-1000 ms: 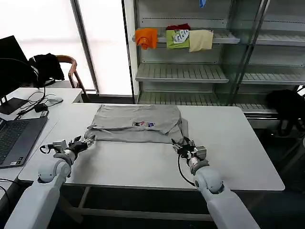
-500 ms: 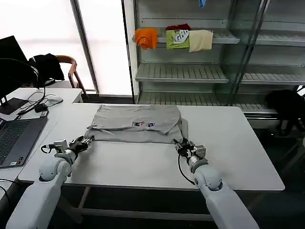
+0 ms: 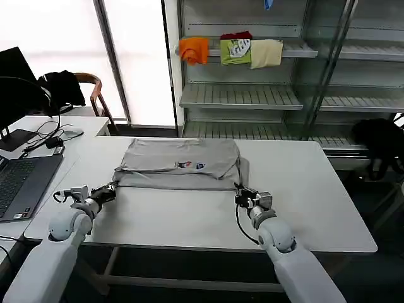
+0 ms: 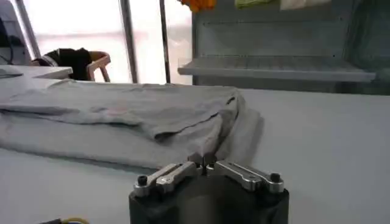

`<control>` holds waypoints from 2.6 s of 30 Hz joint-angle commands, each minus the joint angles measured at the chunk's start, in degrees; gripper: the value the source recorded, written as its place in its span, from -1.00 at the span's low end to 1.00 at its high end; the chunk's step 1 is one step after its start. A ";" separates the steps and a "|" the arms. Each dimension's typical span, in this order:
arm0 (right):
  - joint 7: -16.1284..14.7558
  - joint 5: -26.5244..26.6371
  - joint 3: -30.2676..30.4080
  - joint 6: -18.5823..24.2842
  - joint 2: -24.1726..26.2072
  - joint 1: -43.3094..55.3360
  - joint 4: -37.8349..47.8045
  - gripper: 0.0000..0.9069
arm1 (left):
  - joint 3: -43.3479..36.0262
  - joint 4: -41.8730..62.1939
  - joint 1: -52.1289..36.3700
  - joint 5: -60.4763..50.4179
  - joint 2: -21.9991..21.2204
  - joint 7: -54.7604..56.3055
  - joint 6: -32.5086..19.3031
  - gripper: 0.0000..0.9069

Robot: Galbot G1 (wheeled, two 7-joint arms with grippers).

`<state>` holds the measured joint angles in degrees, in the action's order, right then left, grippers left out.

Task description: Fold and organize the clothes.

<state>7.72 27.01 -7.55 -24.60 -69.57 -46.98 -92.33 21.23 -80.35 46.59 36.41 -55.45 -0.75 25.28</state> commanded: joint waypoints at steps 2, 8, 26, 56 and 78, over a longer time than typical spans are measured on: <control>0.00 0.09 -0.19 -1.08 0.80 0.15 -1.68 -1.00 | 0.40 -4.30 0.97 0.68 0.93 1.68 0.42 -1.00; 0.95 1.19 0.06 -4.24 4.43 -3.28 -8.50 -1.00 | 2.73 -13.99 8.16 1.79 2.96 4.52 2.46 -1.00; 0.40 1.50 -8.62 -2.17 14.03 -32.30 -31.46 -1.00 | 9.05 -38.99 37.76 1.34 1.83 29.97 2.13 -0.96; 0.68 -0.17 -15.91 0.00 17.49 -42.01 -38.92 1.00 | 9.63 -49.47 42.90 -9.79 -0.72 43.90 0.69 1.00; -2.79 5.32 -8.57 -1.01 5.58 1.19 -17.65 1.00 | 16.41 -27.88 22.13 -5.00 1.09 6.60 -13.63 1.00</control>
<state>6.03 30.77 -18.76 -23.75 -59.93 -57.77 -117.02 37.66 -115.55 75.21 28.80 -57.24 14.56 15.04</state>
